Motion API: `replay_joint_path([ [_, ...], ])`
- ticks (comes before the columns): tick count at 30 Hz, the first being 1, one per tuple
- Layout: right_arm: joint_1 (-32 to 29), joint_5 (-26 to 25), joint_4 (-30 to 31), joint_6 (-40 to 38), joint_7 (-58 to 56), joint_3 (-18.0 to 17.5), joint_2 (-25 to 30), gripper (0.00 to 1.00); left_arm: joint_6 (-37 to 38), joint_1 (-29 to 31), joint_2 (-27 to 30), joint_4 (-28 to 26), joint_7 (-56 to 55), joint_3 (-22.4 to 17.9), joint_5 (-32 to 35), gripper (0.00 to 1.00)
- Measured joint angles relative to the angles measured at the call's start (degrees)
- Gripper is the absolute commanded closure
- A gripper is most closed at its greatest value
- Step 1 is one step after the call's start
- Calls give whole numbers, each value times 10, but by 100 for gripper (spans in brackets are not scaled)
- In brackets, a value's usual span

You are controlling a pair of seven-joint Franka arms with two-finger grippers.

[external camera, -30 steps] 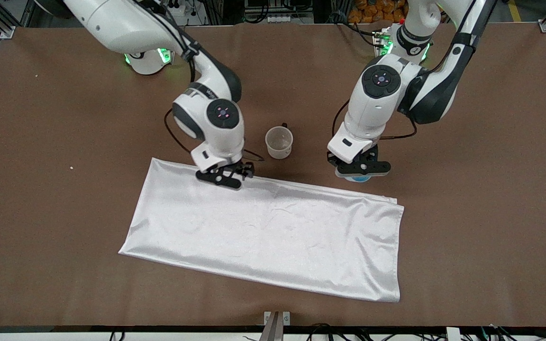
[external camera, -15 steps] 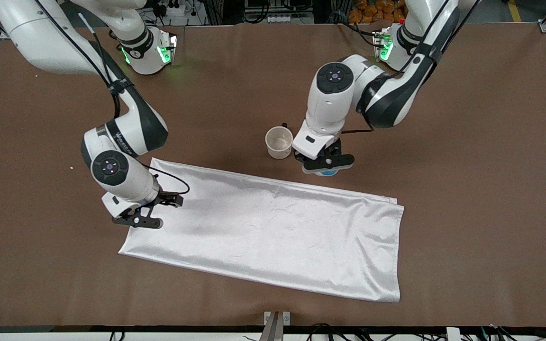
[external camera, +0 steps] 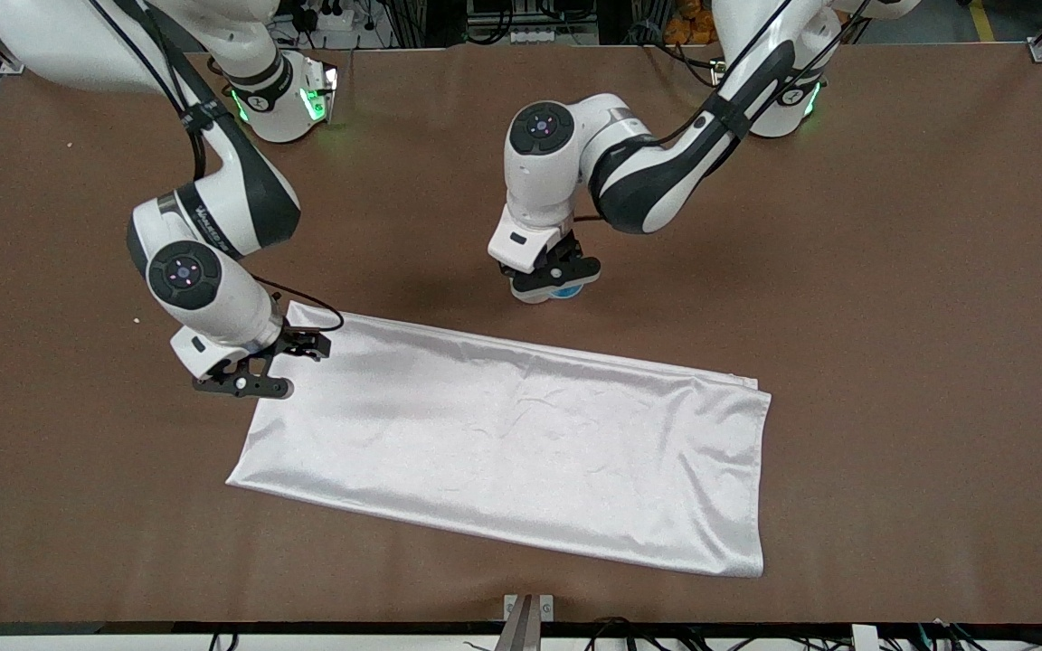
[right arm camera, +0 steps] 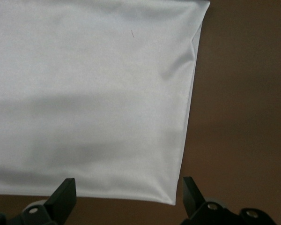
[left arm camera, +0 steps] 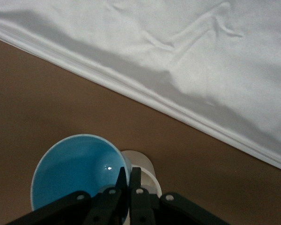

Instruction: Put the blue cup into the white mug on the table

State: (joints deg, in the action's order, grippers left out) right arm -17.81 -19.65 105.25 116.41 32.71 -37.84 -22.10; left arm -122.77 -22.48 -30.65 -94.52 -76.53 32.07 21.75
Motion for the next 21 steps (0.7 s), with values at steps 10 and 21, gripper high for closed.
replay_joint_path([
  [10, -138, 52, 16, -88, -8, -141, 59, 0, 15, 0, -13, 22, -30, 22, 0, 100],
  [21, -176, 72, -36, -152, -8, -180, 75, 0, 15, -12, -65, 29, -40, 24, 33, 100],
])
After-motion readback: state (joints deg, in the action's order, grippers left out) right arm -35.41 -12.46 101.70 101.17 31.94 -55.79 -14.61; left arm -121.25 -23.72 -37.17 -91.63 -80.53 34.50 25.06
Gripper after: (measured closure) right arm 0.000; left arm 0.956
